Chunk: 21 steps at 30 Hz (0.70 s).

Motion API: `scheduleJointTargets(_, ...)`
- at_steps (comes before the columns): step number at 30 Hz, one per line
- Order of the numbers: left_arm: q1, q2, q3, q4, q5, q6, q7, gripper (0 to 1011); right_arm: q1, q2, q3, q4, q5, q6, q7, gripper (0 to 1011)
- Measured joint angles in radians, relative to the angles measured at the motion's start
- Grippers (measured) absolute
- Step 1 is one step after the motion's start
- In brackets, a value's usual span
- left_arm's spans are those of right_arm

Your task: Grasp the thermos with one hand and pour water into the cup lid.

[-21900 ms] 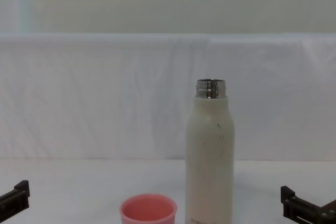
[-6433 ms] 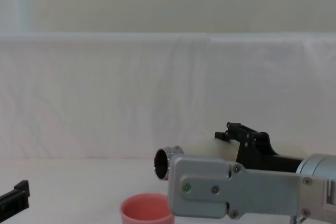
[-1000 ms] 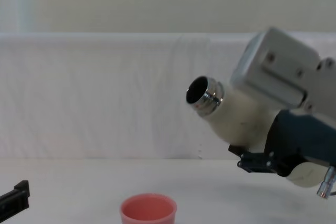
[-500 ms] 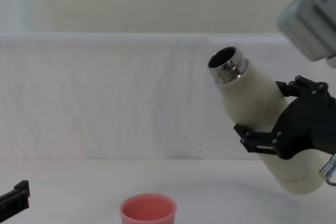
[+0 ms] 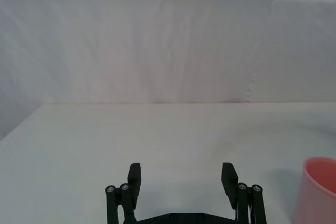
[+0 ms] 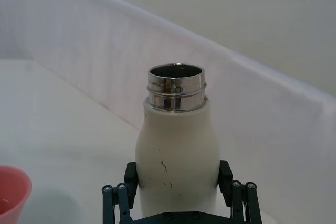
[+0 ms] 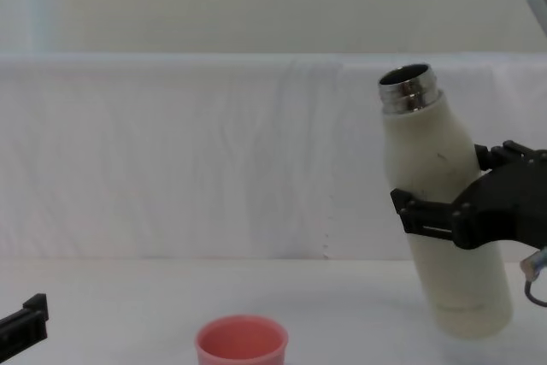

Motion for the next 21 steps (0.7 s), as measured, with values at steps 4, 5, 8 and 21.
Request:
scheduleJointTargets(4, 0.0, 0.0, 0.0, 0.0, 0.0, 0.0, 0.0, 1001, 0.008, -0.011, 0.001, 0.018, 0.035, -0.008, 0.0, 947)
scheduleJointTargets(5, 0.0, 0.0, 0.0, 0.0, 0.0, 0.0, 0.0, 1001, 0.013, -0.014, 0.0, 0.026, 0.047, -0.011, 0.0, 947)
scheduleJointTargets(8, 0.0, 0.0, 0.0, 0.0, 0.0, 0.0, 0.0, 1001, 0.026, -0.023, -0.001, 0.043, 0.075, -0.013, 0.002, 947)
scheduleJointTargets(21, 0.0, 0.0, 0.0, 0.0, 0.0, 0.0, 0.0, 1001, 0.102, -0.06, -0.009, 0.14, 0.208, 0.002, 0.029, 947)
